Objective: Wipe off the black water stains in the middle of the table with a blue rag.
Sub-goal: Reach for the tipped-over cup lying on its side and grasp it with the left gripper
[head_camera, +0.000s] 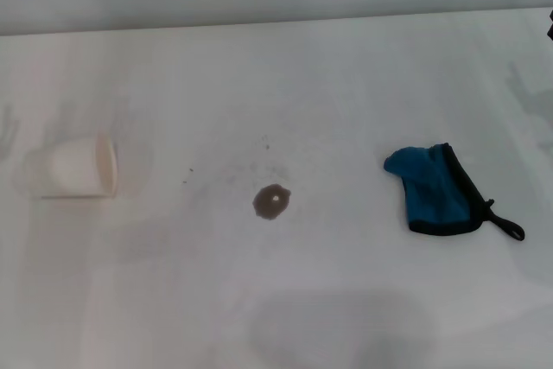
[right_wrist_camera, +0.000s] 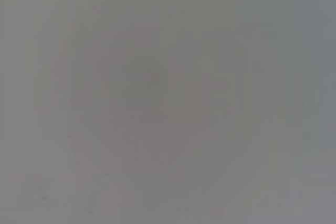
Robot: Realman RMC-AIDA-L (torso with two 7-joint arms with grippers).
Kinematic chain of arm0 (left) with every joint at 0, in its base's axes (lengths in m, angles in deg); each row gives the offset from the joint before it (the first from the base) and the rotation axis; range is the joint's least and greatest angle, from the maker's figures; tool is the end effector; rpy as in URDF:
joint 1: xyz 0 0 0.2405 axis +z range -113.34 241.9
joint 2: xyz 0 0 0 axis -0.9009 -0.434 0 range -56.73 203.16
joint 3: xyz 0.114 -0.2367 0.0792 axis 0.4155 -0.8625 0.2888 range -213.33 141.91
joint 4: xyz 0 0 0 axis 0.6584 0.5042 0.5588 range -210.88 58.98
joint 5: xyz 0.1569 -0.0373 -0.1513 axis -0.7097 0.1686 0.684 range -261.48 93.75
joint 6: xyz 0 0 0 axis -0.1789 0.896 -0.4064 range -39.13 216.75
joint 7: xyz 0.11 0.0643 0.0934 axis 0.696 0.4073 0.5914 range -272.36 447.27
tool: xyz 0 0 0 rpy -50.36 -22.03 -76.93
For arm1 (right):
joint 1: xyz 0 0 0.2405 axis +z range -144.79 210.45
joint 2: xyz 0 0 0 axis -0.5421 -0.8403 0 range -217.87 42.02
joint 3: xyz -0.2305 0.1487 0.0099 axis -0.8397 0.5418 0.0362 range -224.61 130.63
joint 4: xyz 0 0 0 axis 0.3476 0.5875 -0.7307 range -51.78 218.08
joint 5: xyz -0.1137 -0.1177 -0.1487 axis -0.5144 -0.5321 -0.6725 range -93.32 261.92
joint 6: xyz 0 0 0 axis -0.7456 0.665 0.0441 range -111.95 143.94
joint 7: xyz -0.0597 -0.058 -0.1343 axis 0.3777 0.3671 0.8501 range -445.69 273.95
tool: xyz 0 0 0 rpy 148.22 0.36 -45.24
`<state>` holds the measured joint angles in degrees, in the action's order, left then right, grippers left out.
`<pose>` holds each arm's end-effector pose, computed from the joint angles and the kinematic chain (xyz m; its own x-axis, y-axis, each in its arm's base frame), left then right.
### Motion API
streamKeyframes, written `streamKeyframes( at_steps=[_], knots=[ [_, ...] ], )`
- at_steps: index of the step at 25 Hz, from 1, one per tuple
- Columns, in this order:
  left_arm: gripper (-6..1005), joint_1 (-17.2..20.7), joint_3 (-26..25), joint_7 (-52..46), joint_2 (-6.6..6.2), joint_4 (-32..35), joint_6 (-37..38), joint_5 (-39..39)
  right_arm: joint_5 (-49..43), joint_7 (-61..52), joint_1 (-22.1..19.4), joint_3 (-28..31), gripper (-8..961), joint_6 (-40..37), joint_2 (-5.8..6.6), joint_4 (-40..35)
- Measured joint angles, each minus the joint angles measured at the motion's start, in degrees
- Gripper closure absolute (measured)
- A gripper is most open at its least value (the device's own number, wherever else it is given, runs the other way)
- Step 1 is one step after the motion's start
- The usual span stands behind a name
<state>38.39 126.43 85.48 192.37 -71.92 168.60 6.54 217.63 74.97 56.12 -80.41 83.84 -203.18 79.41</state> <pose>-0.3581 0.3439 0.0138 0.7608 -0.2179 0.6113 0.6335 0.0454 -0.7724 0.4101 0.3444 0.0432 0.7235 0.0258 -0.6899 -0.6901 0.0014 -0.7237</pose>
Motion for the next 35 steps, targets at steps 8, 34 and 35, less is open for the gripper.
streamKeyframes(
  at_steps=[8, 34, 35],
  knots=[
    [120, 0.2, 0.0, 0.6, 0.02, 0.9, 0.2, -0.1, 0.0, 0.0, 0.0, -0.1, 82, 0.3, -0.06, 0.0],
    [119, 1.7, 0.1, 1.1, -0.24, 0.7, 7.6, -7.7, 0.1, 0.0, -0.1, 0.5, 82, 1.0, -0.33, 0.7],
    [120, 1.7, 0.1, -0.4, -0.41, 0.4, 7.5, -9.6, 0.1, 0.0, -0.1, 0.5, 82, 1.0, -0.33, 0.7]
  ],
)
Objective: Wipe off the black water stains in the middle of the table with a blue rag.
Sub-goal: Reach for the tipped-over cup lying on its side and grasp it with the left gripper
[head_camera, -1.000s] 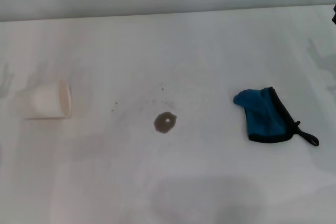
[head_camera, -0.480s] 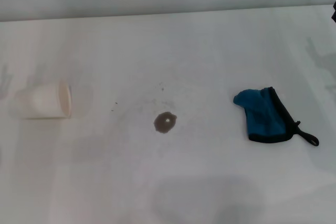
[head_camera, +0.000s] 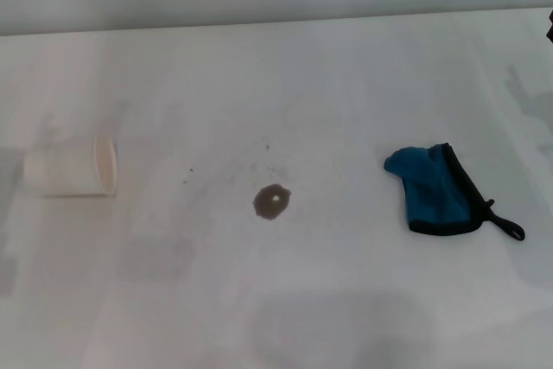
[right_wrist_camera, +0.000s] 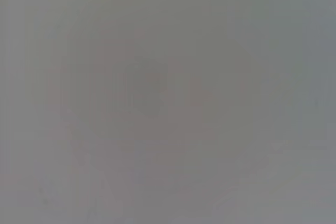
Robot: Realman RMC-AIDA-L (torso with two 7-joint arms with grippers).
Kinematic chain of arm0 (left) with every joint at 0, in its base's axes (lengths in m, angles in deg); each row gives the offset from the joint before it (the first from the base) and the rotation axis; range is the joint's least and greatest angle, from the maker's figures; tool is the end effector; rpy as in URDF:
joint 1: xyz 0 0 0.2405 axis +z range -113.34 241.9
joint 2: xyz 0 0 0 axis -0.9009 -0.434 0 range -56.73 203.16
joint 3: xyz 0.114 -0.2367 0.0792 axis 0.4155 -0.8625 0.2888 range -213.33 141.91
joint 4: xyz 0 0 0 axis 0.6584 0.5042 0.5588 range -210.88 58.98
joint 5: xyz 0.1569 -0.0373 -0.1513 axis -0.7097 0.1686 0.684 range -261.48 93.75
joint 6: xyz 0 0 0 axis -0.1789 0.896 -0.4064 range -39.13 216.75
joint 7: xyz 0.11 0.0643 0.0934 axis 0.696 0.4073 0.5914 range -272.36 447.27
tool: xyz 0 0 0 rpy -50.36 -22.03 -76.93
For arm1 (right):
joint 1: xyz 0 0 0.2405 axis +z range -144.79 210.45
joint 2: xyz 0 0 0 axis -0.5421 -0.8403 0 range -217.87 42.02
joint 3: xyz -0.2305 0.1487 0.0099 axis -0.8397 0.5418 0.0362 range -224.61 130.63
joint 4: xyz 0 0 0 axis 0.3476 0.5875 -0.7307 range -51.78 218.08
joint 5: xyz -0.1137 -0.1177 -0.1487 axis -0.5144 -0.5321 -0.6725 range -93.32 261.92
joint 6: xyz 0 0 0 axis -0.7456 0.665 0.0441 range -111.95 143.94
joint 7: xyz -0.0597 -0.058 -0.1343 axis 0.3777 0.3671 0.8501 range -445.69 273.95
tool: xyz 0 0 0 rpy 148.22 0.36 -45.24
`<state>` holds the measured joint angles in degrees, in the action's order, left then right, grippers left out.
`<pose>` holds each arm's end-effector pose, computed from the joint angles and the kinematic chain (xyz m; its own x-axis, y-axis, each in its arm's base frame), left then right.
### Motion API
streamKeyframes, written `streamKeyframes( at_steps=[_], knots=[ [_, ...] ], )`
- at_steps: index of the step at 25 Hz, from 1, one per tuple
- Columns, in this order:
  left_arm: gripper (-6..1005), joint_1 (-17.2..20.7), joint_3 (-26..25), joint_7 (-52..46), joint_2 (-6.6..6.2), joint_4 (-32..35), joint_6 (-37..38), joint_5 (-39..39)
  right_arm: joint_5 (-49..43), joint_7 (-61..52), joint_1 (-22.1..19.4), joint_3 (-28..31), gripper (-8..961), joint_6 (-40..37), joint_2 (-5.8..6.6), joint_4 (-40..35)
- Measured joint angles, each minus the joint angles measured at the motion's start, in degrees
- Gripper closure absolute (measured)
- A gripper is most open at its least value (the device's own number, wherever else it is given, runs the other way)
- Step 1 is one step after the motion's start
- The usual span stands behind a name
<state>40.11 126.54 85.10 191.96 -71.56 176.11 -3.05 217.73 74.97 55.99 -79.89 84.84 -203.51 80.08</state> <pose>-0.3372 0.3282 0.0060 0.7482 -0.3170 0.5829 0.5850 -0.0994 -0.8049 0.4089 0.3413 0.0399 0.7116 0.0334 -0.7018 -0.7023 0.0047 -0.7119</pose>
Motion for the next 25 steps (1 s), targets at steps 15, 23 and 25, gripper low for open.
streamKeyframes(
  at_steps=[15, 23, 25],
  knots=[
    [119, -5.7, 0.8, -50.6, -0.25, -30.6, -0.2, -21.0, 0.0, 0.0, -0.5, -0.3, 82, -0.1, 0.00, 0.0],
    [119, -12.6, 0.8, -65.2, -0.64, -52.9, 5.4, -37.1, 0.0, 0.0, -0.5, -0.4, 82, -0.1, 0.00, 0.0],
    [121, -13.9, 0.8, -65.9, -0.81, -56.9, 7.5, -40.5, 0.0, 0.0, -0.5, -0.4, 82, 0.0, 0.00, 0.0]
  ],
)
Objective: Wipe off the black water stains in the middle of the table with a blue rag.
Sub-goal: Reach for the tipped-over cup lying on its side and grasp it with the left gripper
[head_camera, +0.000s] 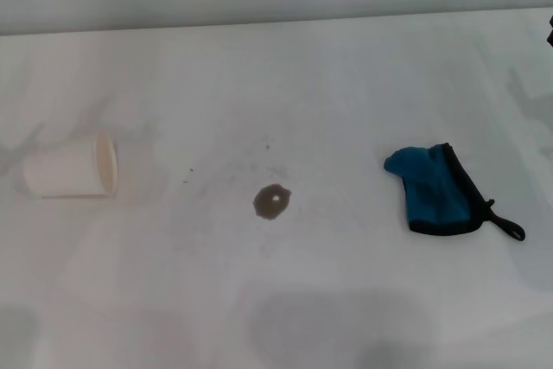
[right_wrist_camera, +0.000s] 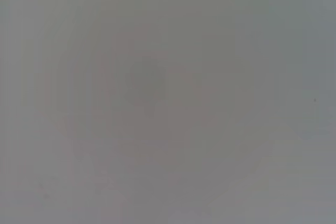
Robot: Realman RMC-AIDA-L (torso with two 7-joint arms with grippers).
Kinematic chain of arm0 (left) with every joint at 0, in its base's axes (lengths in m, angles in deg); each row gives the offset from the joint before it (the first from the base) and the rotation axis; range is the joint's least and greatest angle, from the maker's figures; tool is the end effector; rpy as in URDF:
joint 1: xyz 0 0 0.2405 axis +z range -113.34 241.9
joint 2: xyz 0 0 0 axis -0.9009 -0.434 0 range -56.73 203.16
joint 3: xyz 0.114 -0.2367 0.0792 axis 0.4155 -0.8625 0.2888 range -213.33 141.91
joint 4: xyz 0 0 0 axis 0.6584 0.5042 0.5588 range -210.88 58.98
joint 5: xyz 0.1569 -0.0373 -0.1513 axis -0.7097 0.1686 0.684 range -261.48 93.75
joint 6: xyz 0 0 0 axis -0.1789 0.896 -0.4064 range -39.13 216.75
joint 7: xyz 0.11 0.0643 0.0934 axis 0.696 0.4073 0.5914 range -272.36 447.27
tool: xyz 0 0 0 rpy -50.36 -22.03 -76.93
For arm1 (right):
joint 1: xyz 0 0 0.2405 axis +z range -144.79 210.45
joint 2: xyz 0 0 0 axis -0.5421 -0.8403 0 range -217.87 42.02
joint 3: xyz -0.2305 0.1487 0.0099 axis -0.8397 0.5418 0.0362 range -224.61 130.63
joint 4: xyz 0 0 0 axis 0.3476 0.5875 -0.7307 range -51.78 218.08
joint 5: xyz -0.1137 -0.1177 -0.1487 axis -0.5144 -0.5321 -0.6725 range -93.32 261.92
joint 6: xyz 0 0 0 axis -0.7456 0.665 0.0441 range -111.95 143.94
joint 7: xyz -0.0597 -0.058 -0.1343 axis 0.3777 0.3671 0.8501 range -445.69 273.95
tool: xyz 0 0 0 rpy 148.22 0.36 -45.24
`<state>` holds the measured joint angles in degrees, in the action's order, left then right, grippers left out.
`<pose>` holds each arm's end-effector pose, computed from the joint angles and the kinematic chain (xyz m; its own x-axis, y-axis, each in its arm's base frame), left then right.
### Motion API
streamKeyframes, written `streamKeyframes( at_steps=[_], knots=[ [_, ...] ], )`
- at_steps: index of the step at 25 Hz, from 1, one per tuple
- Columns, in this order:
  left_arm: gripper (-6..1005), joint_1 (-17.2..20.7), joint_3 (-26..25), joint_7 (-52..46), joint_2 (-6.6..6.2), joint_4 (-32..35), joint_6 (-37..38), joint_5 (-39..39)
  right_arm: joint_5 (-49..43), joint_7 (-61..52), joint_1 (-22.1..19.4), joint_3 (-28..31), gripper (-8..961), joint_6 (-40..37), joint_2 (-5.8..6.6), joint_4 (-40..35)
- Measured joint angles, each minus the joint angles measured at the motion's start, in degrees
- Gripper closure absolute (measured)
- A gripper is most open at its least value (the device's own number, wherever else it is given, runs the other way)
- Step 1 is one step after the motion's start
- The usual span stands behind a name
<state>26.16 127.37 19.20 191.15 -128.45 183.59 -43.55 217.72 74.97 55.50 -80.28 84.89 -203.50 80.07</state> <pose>-0.3446 0.3603 0.1119 0.7867 0.1874 0.5882 0.5808 -0.5477 -0.6023 0.4112 0.3379 0.0392 0.7137 0.0264 -0.7000 -0.7003 0.0042 -0.7138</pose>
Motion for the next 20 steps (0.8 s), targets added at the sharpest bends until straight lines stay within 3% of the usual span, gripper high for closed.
streamKeyframes(
  at_steps=[6, 8, 13, 20],
  knots=[
    [119, -4.5, 0.1, -1.3, -0.39, -10.5, 3.2, -9.4, 0.0, 0.0, -0.2, 0.0, 82, 0.2, 0.00, 0.0],
    [119, -8.8, 0.1, -1.1, -1.62, -14.9, 4.3, -19.7, 0.0, 0.0, -0.1, 0.0, 82, 0.3, 0.00, 0.0],
    [120, -13.7, 0.2, 1.9, -3.57, -15.1, 4.9, -32.1, 0.0, -0.4, 0.3, -0.1, 82, 0.5, -0.04, 0.0],
    [120, -19.5, 0.2, 10.6, -2.58, -15.7, 4.2, -43.0, -0.1, -1.5, 0.5, -0.2, 83, 0.5, -0.16, 0.0]
  ],
)
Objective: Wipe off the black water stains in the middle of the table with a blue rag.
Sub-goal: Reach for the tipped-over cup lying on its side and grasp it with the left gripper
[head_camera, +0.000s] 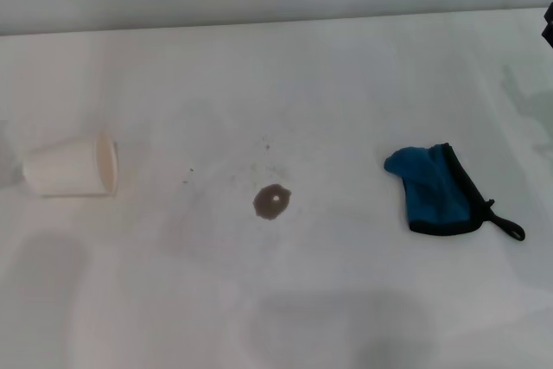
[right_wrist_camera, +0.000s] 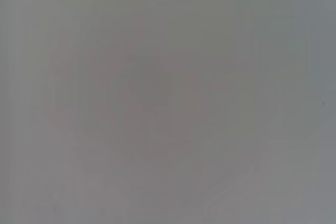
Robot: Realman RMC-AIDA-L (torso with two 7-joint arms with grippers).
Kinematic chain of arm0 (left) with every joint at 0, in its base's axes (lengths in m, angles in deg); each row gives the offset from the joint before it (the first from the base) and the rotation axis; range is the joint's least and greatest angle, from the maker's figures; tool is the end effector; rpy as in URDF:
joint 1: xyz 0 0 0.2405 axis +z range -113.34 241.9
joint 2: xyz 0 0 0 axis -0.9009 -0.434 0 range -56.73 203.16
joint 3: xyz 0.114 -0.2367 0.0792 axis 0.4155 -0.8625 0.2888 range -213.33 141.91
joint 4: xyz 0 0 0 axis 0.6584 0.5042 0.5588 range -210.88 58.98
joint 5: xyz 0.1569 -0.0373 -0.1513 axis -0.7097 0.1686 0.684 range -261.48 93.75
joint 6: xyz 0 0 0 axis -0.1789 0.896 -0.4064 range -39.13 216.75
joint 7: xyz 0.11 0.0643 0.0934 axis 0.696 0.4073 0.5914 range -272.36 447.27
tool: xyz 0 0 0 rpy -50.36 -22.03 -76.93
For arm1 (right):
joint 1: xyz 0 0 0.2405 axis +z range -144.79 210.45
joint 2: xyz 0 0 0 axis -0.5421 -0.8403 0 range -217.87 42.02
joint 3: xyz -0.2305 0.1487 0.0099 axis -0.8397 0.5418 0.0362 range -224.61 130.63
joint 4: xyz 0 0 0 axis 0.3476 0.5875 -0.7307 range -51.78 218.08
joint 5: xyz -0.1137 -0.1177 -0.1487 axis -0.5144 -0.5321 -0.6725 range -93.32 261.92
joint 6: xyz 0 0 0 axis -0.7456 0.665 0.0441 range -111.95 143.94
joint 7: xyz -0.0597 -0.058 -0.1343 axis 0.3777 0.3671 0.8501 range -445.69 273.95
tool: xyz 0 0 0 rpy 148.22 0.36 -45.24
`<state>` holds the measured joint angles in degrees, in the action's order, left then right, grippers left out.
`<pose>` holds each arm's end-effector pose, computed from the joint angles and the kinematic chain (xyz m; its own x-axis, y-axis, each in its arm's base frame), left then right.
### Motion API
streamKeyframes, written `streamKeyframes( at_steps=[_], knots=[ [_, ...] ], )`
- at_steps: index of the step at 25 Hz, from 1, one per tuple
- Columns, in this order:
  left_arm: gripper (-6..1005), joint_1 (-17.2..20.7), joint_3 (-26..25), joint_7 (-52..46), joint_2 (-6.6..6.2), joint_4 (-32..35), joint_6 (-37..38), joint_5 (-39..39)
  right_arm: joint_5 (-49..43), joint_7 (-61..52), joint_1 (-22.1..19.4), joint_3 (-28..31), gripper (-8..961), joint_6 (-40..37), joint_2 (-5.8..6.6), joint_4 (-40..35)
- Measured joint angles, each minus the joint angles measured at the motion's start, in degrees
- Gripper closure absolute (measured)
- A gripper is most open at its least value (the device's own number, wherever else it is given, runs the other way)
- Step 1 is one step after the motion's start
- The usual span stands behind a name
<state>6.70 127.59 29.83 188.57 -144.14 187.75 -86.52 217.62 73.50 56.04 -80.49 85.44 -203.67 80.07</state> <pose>-0.3014 0.3949 0.1357 0.9639 0.2510 -0.0891 0.1592 -0.8111 -0.5629 0.4057 0.3415 0.0376 0.6943 0.0396 -0.7186 -0.7188 -0.0122 -0.6951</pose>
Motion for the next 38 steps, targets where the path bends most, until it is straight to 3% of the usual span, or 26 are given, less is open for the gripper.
streamKeyframes(
  at_steps=[7, 11, 24, 38],
  knots=[
    [119, -4.5, 0.1, 8.4, 2.68, 0.0, -4.3, -8.8, 0.0, -1.2, 0.0, 0.0, 83, 0.0, -0.09, 0.1],
    [118, -5.5, 0.1, 11.3, 3.34, 1.5, -6.8, -11.2, 0.0, -1.5, 0.0, 0.0, 83, 0.1, -0.10, 0.2],
    [116, -4.8, 0.0, 14.4, 3.43, 16.5, -15.8, -11.1, 0.0, -1.5, -0.2, 0.2, 83, 1.3, -0.10, 0.8],
    [114, -3.5, -0.1, 15.2, 3.18, 25.3, -21.6, -12.0, 0.0, -2.3, 0.3, 0.0, 83, 1.4, -0.10, 0.9]
  ],
)
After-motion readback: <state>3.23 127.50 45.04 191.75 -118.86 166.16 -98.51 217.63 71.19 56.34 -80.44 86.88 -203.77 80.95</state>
